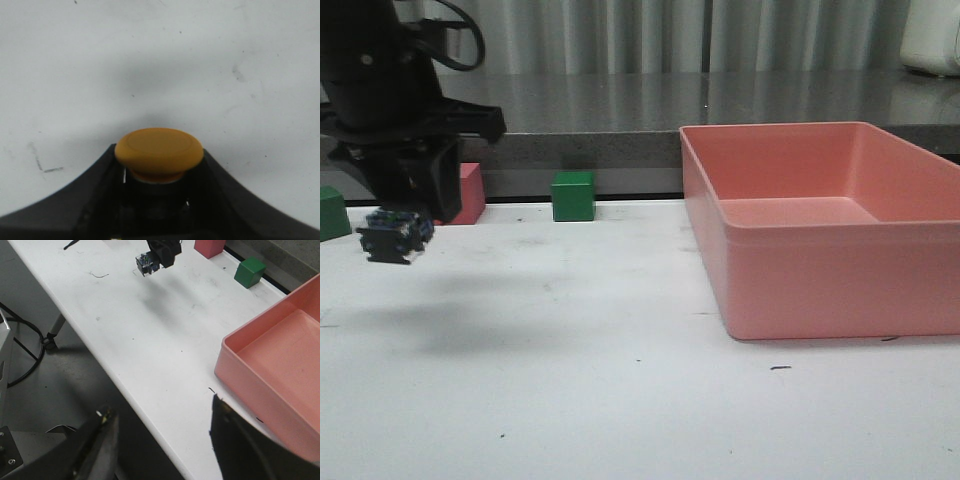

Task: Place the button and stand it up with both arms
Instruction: 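Lift the button with the left gripper and rotate it cap-up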

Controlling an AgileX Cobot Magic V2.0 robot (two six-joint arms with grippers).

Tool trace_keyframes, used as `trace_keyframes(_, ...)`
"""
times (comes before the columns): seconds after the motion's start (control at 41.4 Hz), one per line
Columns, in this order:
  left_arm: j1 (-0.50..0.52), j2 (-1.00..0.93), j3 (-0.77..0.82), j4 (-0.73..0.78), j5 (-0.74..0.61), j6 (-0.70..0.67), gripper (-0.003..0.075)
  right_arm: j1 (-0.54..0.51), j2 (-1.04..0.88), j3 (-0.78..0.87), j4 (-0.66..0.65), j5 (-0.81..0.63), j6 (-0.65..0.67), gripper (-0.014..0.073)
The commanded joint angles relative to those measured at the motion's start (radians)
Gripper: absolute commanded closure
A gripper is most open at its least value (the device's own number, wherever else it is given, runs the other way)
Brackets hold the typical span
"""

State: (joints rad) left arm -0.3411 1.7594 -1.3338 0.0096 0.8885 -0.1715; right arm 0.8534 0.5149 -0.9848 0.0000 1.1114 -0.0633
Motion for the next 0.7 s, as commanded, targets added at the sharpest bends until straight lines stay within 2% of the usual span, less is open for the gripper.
trace_keyframes(0.0, 0.032, -0.102, -0.015, -0.029, -0.049, 0.075, 0.0529, -0.005, 0.009, -0.022, 0.0, -0.065, -0.005, 0.0158)
trace_keyframes(0.073, 0.047, -0.149, 0.007, -0.029, -0.094, 0.091, 0.0529, -0.005, 0.009, -0.022, 0.0, -0.065, -0.005, 0.0158)
trace_keyframes(0.169, 0.06, -0.23, 0.065, -0.029, -0.219, 0.108, 0.0529, -0.005, 0.009, -0.022, 0.0, -0.065, -0.005, 0.0158)
trace_keyframes(0.266, 0.075, -0.32, 0.158, -0.029, -0.351, 0.108, 0.0529, -0.005, 0.009, -0.022, 0.0, -0.065, -0.005, 0.0158)
trace_keyframes(0.459, 0.092, -0.47, 0.33, -0.019, -0.532, 0.153, 0.0529, -0.005, 0.009, -0.022, 0.0, -0.065, -0.005, 0.0158)
trace_keyframes(0.677, 0.092, -0.587, 0.561, -0.017, -0.888, 0.158, 0.0529, -0.005, 0.009, -0.022, 0.0, -0.065, -0.005, 0.0158)
